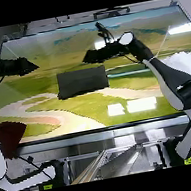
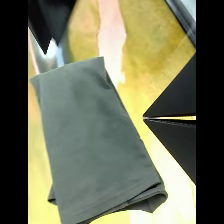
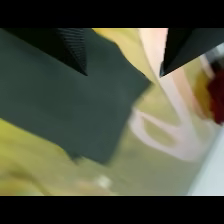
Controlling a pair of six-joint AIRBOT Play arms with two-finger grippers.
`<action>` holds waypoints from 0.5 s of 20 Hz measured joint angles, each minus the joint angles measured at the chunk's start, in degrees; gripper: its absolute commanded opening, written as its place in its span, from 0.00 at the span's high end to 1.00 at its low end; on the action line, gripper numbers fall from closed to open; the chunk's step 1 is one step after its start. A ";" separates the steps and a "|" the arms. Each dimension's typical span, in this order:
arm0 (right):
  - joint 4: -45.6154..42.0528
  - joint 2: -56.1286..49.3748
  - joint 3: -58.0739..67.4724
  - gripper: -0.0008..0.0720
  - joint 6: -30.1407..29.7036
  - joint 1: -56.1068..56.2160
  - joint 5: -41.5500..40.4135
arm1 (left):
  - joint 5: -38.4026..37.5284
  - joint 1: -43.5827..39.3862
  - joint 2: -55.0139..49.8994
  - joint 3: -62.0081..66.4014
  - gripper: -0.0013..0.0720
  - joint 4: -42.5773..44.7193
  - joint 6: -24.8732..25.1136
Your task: Fold the shirts.
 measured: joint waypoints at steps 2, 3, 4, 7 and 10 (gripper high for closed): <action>-6.27 -0.70 -1.73 0.10 5.57 -3.78 4.66 | -0.57 0.00 0.00 0.00 0.94 0.00 0.00; -8.13 -1.31 -2.34 0.10 7.45 -5.11 6.03 | -0.79 0.00 0.00 0.00 0.94 0.00 0.00; -9.46 -2.10 -2.80 0.10 8.94 -6.14 6.99 | -1.03 0.00 0.00 0.00 0.94 0.00 0.00; -11.23 -5.35 -3.56 0.10 11.32 -7.85 8.33 | -1.31 0.00 0.00 0.00 0.94 0.00 0.00; -6.58 -8.68 -3.82 0.11 10.34 -8.26 8.41 | -1.42 0.00 0.00 0.00 0.94 0.00 -0.02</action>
